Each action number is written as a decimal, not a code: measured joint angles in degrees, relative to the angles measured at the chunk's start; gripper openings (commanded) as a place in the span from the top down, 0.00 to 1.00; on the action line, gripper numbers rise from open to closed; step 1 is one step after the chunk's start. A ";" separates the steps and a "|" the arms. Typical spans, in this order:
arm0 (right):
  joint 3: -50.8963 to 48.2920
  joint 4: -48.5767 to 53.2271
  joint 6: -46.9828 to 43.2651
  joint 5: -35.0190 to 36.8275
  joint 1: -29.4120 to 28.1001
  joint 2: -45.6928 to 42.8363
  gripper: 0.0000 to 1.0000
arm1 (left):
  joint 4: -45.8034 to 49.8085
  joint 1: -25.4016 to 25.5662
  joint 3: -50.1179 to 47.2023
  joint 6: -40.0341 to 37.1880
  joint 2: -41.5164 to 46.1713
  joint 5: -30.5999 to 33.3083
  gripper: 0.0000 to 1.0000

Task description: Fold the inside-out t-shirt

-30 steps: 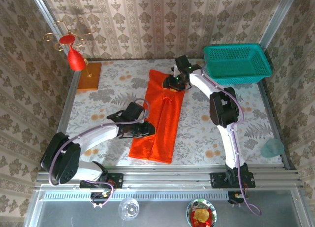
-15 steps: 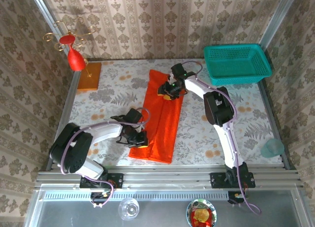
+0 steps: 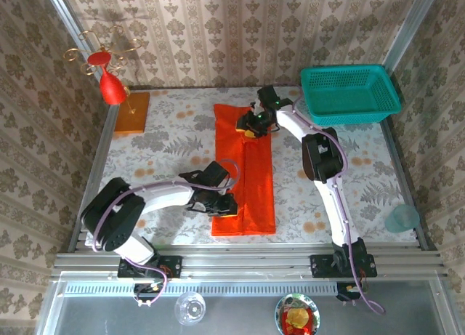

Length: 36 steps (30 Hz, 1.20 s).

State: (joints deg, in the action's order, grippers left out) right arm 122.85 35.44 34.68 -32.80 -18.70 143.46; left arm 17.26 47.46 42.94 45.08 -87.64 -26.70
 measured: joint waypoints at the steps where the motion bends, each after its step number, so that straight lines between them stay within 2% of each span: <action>1: -2.10 0.24 -0.22 0.55 -0.13 -1.86 0.53 | 1.05 -0.13 0.39 -0.02 1.20 0.70 0.83; 8: -24.94 -0.79 0.07 3.04 -2.54 -25.05 0.54 | 7.74 -1.20 3.43 -0.96 5.97 7.06 0.83; 11: -34.45 -2.32 0.33 3.67 -3.76 -34.80 0.57 | 9.16 -2.05 3.15 -1.27 6.03 7.89 0.84; 14: -42.82 -3.69 1.11 3.58 -5.20 -40.48 0.59 | 9.11 -2.16 2.67 -1.33 6.01 7.41 0.87; 18: -53.81 -7.23 2.54 1.27 -7.76 -42.10 0.65 | 5.38 -1.33 1.79 -0.68 5.66 4.20 0.92; 25: -68.19 -14.75 8.24 -4.26 -13.53 -43.23 0.74 | -1.75 4.28 1.20 0.48 2.19 -1.68 1.00; 27: -70.27 -16.15 9.55 -5.09 -15.28 -44.85 0.74 | -2.36 4.68 0.31 0.68 1.44 -2.67 1.00; 32: -73.20 -15.76 11.69 -3.34 -19.61 -50.88 0.79 | -2.10 5.03 -0.96 1.09 1.09 -3.13 0.91; 36: -76.17 -15.58 14.03 -1.33 -21.07 -55.28 0.83 | -2.14 6.54 -0.90 1.07 -0.70 -3.72 0.89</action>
State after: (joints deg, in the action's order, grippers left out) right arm 46.68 19.86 48.71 -34.13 -39.77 88.18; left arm 15.11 54.00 42.04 46.15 -88.33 -30.41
